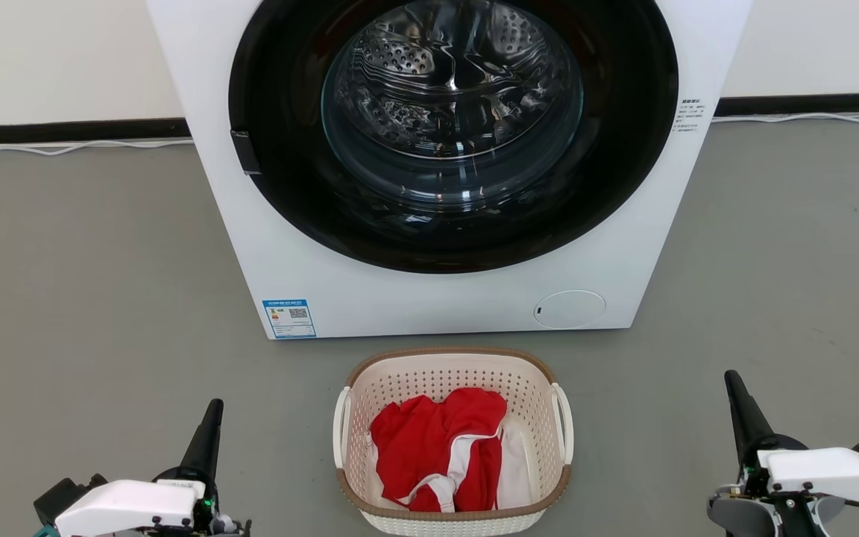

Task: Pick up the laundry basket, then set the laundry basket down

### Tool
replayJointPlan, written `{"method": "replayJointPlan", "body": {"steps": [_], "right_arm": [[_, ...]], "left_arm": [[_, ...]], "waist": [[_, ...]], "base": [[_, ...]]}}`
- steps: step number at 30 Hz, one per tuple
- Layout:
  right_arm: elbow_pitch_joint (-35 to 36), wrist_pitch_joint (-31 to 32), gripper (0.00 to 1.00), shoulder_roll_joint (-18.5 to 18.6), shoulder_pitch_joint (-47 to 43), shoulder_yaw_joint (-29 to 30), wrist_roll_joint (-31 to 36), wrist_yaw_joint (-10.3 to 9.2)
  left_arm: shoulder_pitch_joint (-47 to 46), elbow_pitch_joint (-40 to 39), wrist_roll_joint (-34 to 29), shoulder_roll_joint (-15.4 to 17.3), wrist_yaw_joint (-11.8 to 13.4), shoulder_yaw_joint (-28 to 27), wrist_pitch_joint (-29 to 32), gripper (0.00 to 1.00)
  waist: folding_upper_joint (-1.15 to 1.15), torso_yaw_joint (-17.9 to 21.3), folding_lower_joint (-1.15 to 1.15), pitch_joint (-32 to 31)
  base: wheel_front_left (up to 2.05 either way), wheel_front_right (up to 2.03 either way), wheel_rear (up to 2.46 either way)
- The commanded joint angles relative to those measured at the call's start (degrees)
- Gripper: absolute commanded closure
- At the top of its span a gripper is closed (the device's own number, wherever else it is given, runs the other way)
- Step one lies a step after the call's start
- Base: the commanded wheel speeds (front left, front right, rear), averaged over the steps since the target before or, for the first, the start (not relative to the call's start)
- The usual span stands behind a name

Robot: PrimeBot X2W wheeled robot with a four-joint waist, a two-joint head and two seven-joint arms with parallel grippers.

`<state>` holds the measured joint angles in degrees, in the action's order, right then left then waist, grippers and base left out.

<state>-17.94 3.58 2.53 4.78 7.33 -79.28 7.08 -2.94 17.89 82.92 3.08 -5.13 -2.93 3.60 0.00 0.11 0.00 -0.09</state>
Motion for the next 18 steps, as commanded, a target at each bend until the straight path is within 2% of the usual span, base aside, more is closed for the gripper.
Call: {"method": "replayJointPlan", "body": {"steps": [1,12,18], "right_arm": [[2.22,0.71,1.00,0.34,1.43,-0.94,-2.54,0.36],[3.60,2.52,1.00,0.34,1.41,-0.82,-11.00,0.40],[3.91,2.92,1.00,0.35,1.40,-0.80,-12.87,0.41]], "left_arm": [[-3.06,-2.14,1.87,0.22,-0.75,-2.00,0.68,1.00],[-3.22,-3.52,7.89,-0.13,-2.07,-3.32,2.50,1.00],[-3.26,-3.82,9.23,-0.20,-2.36,-3.61,2.91,1.00]], "waist": [[0.00,-0.01,0.00,0.03],[0.00,-0.09,0.00,0.22],[0.00,-0.11,0.00,0.26]], "base": [[0.00,0.00,0.00],[0.00,0.00,0.00],[0.00,0.00,0.00]]}}
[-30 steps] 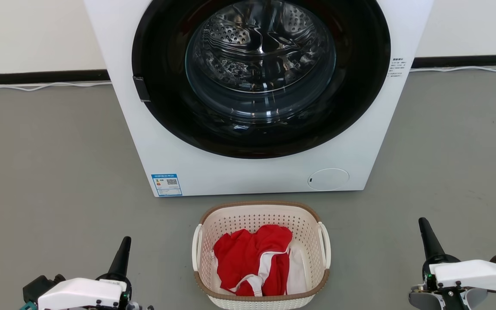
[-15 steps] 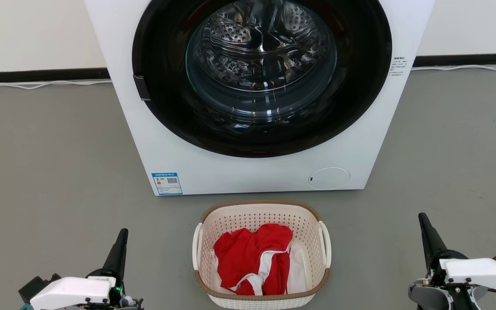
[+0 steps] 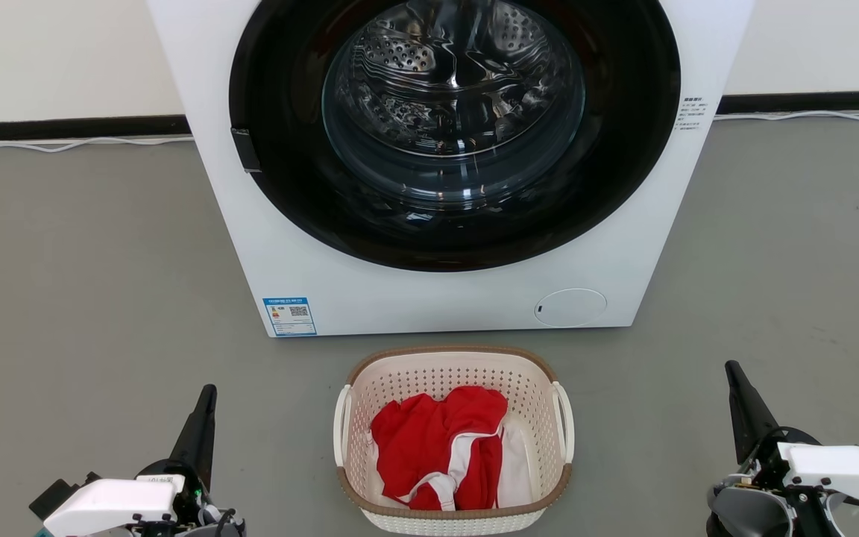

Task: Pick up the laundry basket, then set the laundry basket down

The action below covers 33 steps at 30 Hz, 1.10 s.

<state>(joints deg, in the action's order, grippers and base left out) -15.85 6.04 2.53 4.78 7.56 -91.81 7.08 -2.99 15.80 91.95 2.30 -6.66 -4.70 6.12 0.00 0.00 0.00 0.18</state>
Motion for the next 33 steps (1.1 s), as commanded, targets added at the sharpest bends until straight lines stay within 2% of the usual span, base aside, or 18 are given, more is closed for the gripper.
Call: {"method": "replayJointPlan", "body": {"steps": [1,33], "right_arm": [[1.82,0.46,1.00,0.35,1.40,-1.03,-0.35,0.41],[1.82,0.45,1.00,0.34,1.40,-1.04,-0.35,0.41]], "left_arm": [[-3.21,-1.74,0.20,0.58,-0.82,-1.84,0.38,1.00],[-3.21,-1.75,0.21,0.58,-0.82,-1.83,0.37,1.00]], "waist": [[0.00,0.00,0.00,0.00],[0.00,0.00,0.00,0.00]], "base": [[0.00,0.00,0.00],[0.00,0.00,0.00]]}}
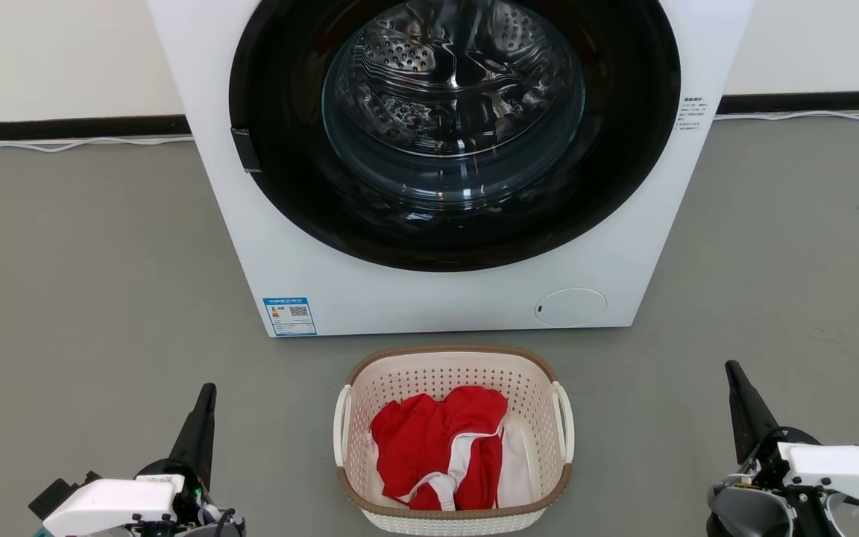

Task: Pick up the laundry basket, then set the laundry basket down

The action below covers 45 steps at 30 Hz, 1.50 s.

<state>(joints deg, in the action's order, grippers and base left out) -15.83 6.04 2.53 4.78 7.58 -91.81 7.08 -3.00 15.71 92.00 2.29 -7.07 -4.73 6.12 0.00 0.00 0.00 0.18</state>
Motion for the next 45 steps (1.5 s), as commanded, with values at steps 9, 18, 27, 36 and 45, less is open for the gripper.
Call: {"method": "replayJointPlan", "body": {"steps": [9,18,27,36,45], "right_arm": [[1.80,0.45,1.00,0.34,1.40,-1.05,-0.36,0.41],[1.80,0.45,1.00,0.34,1.40,-1.05,-0.36,0.41],[1.80,0.45,1.00,0.34,1.40,-1.05,-0.36,0.41],[1.80,0.45,1.00,0.34,1.40,-1.06,-0.36,0.41],[1.80,0.45,1.00,0.34,1.40,-1.06,-0.36,0.41]], "left_arm": [[-3.20,-1.65,0.17,0.59,-0.42,-1.80,0.37,1.00],[-3.20,-1.65,0.17,0.59,-0.42,-1.80,0.37,1.00],[-3.20,-1.65,0.17,0.59,-0.42,-1.79,0.37,1.00],[-3.20,-1.65,0.17,0.59,-0.42,-1.79,0.36,1.00],[-3.19,-1.65,0.17,0.59,-0.42,-1.79,0.36,1.00]], "waist": [[0.00,0.00,0.00,0.00],[0.00,0.00,0.00,0.00],[0.00,0.00,0.00,0.00],[0.00,0.00,0.00,0.00],[0.00,0.00,0.00,0.00]], "base": [[0.00,0.00,0.00],[0.00,0.00,0.00],[0.00,0.00,0.00],[0.00,0.00,0.00],[0.00,0.00,0.00]]}}
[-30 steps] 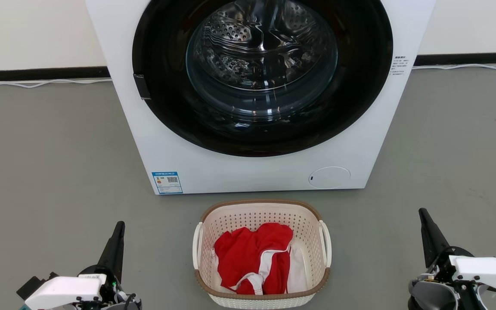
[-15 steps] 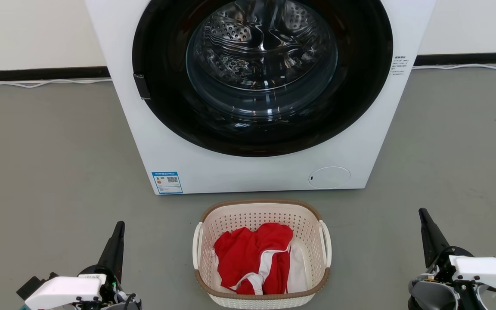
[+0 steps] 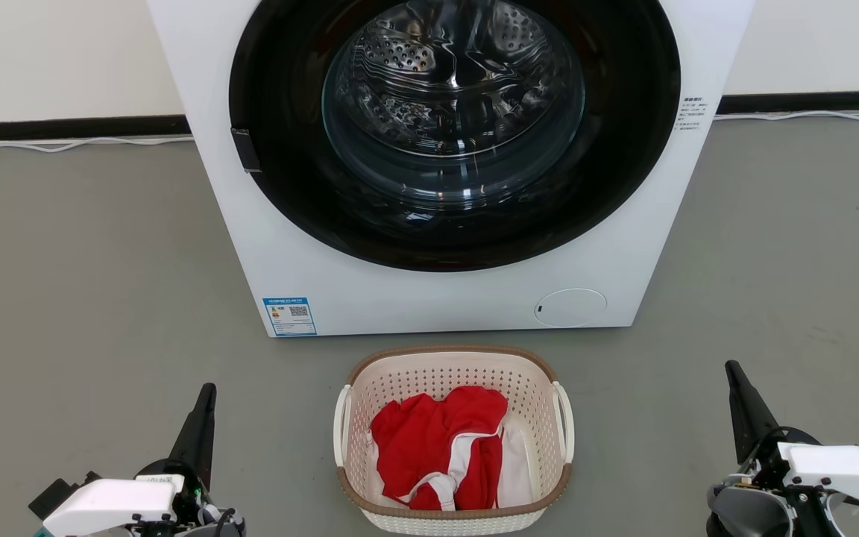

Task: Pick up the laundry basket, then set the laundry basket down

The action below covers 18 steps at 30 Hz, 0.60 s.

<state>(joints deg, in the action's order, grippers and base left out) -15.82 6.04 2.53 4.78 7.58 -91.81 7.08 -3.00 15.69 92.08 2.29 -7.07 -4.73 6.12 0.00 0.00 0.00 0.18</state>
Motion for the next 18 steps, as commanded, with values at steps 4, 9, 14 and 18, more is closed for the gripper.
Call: {"method": "replayJointPlan", "body": {"steps": [4,9,14,18], "right_arm": [[1.79,0.45,1.00,0.34,1.40,-1.06,-0.36,0.41],[1.79,0.45,1.00,0.34,1.40,-1.06,-0.36,0.41],[1.79,0.45,1.00,0.34,1.40,-1.06,-0.36,0.41],[1.79,0.45,1.00,0.34,1.40,-1.06,-0.36,0.41]], "left_arm": [[-3.19,-1.64,0.08,0.59,-0.42,-1.79,0.36,1.00],[-3.19,-1.65,0.08,0.59,-0.42,-1.79,0.36,1.00],[-3.19,-1.65,0.09,0.59,-0.42,-1.79,0.36,1.00],[-3.19,-1.65,0.09,0.59,-0.42,-1.79,0.36,1.00]], "waist": [[0.00,0.00,0.00,0.00],[0.00,0.00,0.00,0.00],[0.00,0.00,0.00,0.00],[0.00,0.00,0.00,0.00]], "base": [[0.00,0.00,0.00],[0.00,0.00,0.00],[0.00,0.00,0.00],[0.00,0.00,0.00]]}}
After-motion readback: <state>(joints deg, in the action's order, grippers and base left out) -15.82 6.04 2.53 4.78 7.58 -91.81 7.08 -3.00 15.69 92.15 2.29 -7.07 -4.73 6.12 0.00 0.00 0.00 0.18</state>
